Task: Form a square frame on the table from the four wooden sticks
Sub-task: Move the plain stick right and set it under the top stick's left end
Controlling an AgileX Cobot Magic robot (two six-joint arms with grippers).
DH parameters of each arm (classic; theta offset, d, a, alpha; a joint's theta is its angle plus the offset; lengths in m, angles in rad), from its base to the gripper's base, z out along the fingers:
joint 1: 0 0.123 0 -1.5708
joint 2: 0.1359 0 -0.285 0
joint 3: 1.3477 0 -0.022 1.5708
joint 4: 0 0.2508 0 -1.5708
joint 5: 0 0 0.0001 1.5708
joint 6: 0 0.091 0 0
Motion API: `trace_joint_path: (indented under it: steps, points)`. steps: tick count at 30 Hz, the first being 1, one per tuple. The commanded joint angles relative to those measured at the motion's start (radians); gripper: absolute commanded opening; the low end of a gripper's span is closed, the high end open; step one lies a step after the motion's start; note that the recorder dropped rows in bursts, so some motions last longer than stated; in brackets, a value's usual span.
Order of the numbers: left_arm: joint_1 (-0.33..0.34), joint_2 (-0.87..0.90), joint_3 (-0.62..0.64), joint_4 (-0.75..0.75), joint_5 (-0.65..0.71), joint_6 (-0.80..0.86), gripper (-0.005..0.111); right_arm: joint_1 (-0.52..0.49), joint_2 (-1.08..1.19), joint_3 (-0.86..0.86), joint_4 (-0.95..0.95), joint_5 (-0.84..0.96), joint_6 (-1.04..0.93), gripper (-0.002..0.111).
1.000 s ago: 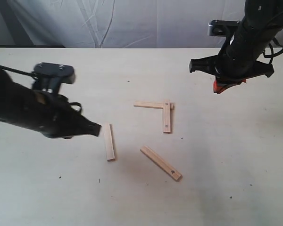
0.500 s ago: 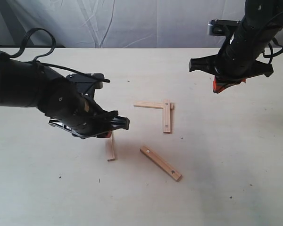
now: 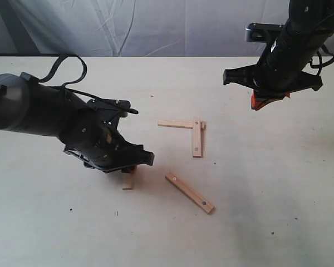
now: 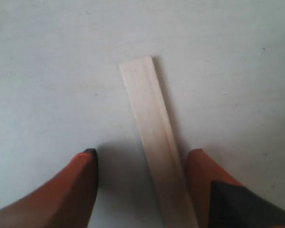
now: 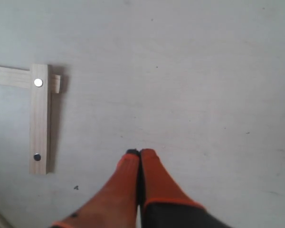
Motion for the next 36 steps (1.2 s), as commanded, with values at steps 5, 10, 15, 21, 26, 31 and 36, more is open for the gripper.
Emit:
trace_joint_path:
  steps: [5, 10, 15, 21, 26, 31, 36]
  points:
    - [-0.001, 0.014, -0.018, 0.109, 0.057, -0.001, 0.054, -0.005, -0.009, 0.001, 0.023, -0.024, -0.004, 0.000]
    - [-0.001, 0.018, -0.018, 0.106, 0.061, 0.003, 0.024, -0.005, -0.009, 0.001, 0.023, -0.024, -0.004, 0.000]
    - [-0.001, 0.018, -0.008, 0.099, 0.005, 0.003, 0.000, -0.005, -0.009, 0.001, 0.023, -0.050, -0.004, 0.000]
    - [-0.001, -0.008, -0.060, 0.045, -0.049, 0.001, 0.000, -0.005, -0.009, 0.001, 0.018, -0.055, -0.004, 0.000]
    - [-0.003, 0.004, -0.143, -0.040, -0.064, 0.001, 0.000, -0.029, -0.009, 0.001, 0.024, -0.061, 0.006, 0.000]
    - [-0.030, 0.057, -0.220, -0.060, -0.073, 0.000, 0.000, -0.082, -0.009, 0.001, 0.054, -0.071, 0.006, 0.000]
    - [-0.041, 0.131, -0.292, -0.129, -0.076, 0.000, 0.000, -0.086, -0.009, 0.001, 0.039, -0.079, 0.004, 0.000]
